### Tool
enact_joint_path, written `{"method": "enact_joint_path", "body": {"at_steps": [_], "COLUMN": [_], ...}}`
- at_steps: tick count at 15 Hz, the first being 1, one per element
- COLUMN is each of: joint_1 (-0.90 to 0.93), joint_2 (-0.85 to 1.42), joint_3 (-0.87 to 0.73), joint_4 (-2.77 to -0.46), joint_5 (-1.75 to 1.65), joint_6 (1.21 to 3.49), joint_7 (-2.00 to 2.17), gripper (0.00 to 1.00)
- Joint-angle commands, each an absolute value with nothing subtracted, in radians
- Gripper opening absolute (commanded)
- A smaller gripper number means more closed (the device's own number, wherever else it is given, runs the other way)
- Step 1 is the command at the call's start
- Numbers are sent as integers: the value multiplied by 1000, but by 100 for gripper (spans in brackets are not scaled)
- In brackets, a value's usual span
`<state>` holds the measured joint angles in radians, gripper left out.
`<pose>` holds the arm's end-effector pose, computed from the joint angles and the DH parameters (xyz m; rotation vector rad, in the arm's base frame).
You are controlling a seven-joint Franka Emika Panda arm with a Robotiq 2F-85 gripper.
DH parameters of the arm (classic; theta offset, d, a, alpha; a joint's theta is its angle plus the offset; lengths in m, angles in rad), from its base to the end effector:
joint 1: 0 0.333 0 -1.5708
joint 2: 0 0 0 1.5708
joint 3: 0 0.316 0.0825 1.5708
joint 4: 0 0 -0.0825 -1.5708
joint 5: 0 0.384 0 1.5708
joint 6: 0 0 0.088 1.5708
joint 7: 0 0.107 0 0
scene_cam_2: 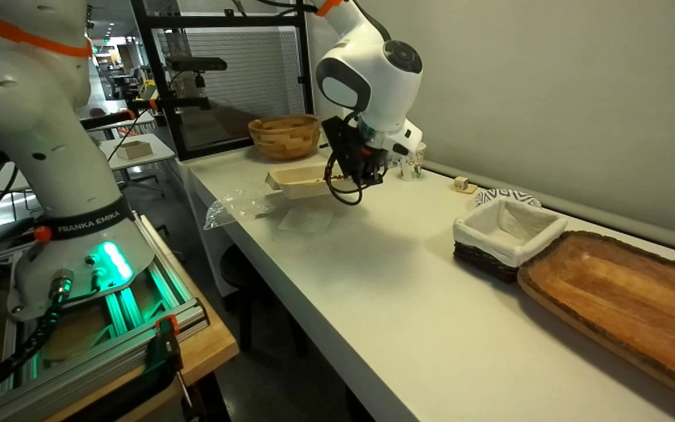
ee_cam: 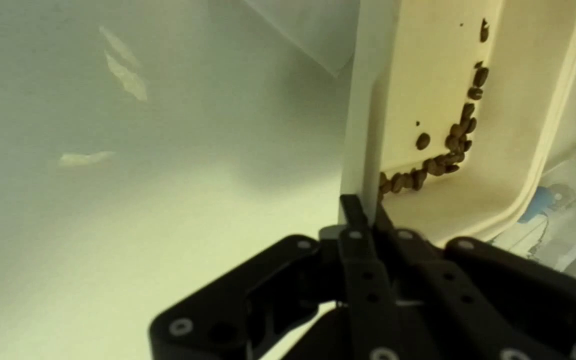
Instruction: Move the takeaway food container to the right then move the coffee cup close to the edge of the counter
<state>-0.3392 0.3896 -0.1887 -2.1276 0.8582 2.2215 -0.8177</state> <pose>0.4869 -0.2572 0.2111 -2.5357 0.4310 -0.1751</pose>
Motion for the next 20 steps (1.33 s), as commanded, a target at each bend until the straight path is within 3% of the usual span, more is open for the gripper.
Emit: {"method": "enact_joint_path", "body": {"at_steps": [1,8,13,20], "joint_1": [-377,-461,-482,-458], "joint_2": [292,250,302,440], "joint_3": [-214,-281,-315,-338], "joint_4": [-2199,-2250,-2247,-2212], "joint_5": [861,1122,1412,1828], "joint_6": [2221,2302,2415,2402], "joint_7": [-823,-910,-1002,-1049], "gripper": [1,1,1,1]}}
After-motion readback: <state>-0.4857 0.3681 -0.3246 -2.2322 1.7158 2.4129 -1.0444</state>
